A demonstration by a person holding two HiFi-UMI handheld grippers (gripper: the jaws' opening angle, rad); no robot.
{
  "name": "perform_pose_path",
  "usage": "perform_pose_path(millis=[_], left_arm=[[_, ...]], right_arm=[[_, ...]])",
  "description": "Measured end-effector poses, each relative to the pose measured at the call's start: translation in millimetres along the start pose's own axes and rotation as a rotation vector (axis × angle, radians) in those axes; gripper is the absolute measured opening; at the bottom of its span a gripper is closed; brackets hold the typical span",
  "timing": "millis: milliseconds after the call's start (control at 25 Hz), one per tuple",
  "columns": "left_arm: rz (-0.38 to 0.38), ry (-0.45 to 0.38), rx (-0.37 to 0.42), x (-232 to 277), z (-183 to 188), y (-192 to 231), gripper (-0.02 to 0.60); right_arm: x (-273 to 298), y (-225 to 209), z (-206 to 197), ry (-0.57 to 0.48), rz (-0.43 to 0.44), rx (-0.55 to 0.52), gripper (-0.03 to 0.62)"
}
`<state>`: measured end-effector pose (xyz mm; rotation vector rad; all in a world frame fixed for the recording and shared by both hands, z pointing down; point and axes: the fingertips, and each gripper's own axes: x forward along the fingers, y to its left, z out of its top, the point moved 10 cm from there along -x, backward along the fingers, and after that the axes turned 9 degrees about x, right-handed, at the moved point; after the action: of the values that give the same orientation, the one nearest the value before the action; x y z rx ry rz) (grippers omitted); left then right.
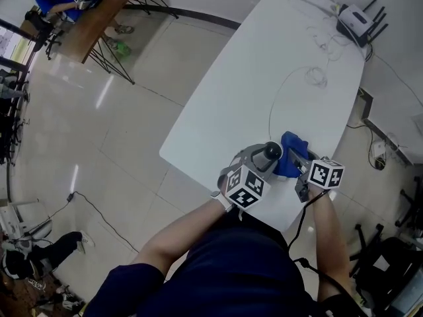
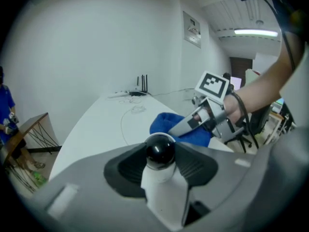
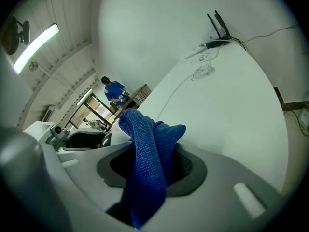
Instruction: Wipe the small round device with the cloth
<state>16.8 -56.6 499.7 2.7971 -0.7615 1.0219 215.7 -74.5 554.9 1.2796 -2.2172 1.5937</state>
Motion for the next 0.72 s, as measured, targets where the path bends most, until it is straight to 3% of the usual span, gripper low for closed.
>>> perform_pose_path(millis=[240,400,600,720], left_arm=[[-0.005,-0.002,-0.001,7,-4,1,0.183],[-0.006,0.027,-0.014,-10,-18,-8,0.184],[0.001,0.015,0.007,-12,-17,5,0.183],[0.01,-0.026,-0.002,-10,-11,10,0.184]], right_arm=[[19,-23,-17,0.017,-0.103,0.092,0.156],[16,-10,-49,0.016,-0.146,0.152,0.158],[-10,11,-37,-0.115,-0.123,0.168,0.16],[-40,20,-33,-0.21,-0.154,0.137,0.16]])
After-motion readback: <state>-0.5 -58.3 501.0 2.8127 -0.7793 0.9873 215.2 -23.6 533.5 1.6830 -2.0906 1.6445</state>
